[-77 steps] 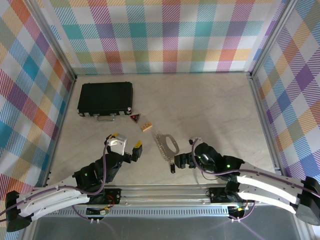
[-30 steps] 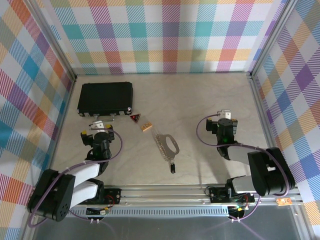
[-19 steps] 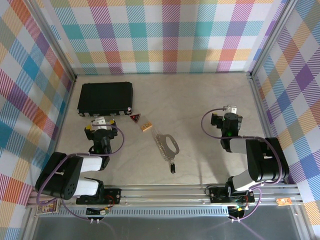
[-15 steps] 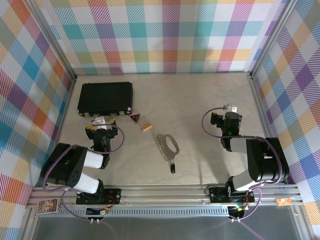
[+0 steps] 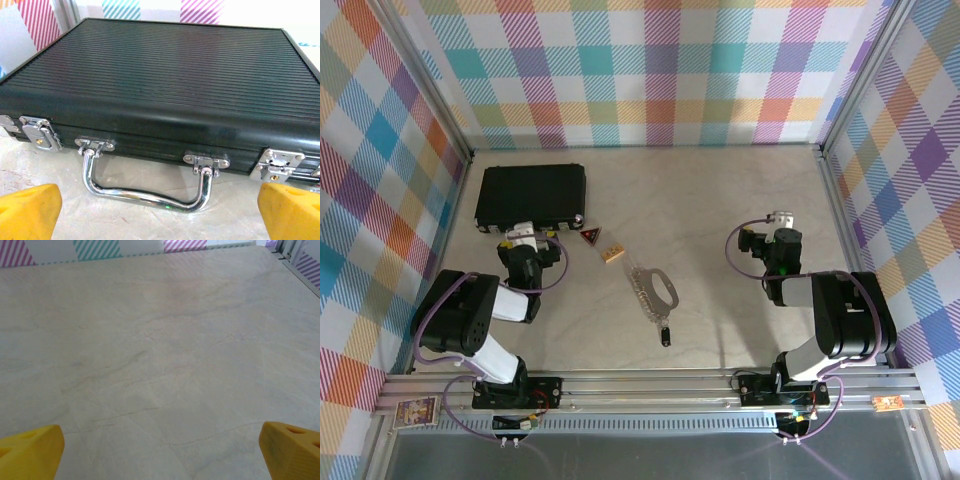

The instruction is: Put the keys on the keyring

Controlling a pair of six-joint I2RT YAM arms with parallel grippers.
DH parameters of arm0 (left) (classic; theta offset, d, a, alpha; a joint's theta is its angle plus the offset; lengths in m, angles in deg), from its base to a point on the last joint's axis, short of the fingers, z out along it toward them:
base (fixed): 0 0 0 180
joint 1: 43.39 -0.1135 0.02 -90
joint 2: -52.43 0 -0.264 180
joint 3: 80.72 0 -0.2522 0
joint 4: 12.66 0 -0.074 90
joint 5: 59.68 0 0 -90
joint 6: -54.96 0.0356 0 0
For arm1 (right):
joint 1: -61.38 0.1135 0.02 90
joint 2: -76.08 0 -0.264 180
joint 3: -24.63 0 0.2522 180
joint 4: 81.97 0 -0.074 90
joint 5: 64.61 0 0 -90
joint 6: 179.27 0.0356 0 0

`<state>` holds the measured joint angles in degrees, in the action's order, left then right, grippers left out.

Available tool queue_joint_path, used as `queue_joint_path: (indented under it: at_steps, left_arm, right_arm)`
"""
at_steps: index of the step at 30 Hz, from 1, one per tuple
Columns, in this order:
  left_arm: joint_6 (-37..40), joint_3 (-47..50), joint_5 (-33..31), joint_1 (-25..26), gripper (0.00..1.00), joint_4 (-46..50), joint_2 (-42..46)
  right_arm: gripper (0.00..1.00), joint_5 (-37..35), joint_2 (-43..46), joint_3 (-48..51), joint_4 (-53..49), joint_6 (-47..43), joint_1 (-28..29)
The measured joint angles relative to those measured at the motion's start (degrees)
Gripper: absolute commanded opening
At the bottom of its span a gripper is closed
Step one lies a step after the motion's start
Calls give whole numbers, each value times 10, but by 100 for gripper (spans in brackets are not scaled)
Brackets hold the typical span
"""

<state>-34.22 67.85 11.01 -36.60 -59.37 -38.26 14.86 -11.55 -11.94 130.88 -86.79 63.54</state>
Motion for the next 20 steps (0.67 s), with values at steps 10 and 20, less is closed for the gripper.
queue_joint_path:
  at_steps: [10,20]
  left_arm:
    - [-2,-35,17,-6,100,67,0]
    - [-2,-35,19,-6,100,70,0]
  right_arm:
    - [99,4,0,1,12,0,0]
    - [99,6,0,2,14,0,0]
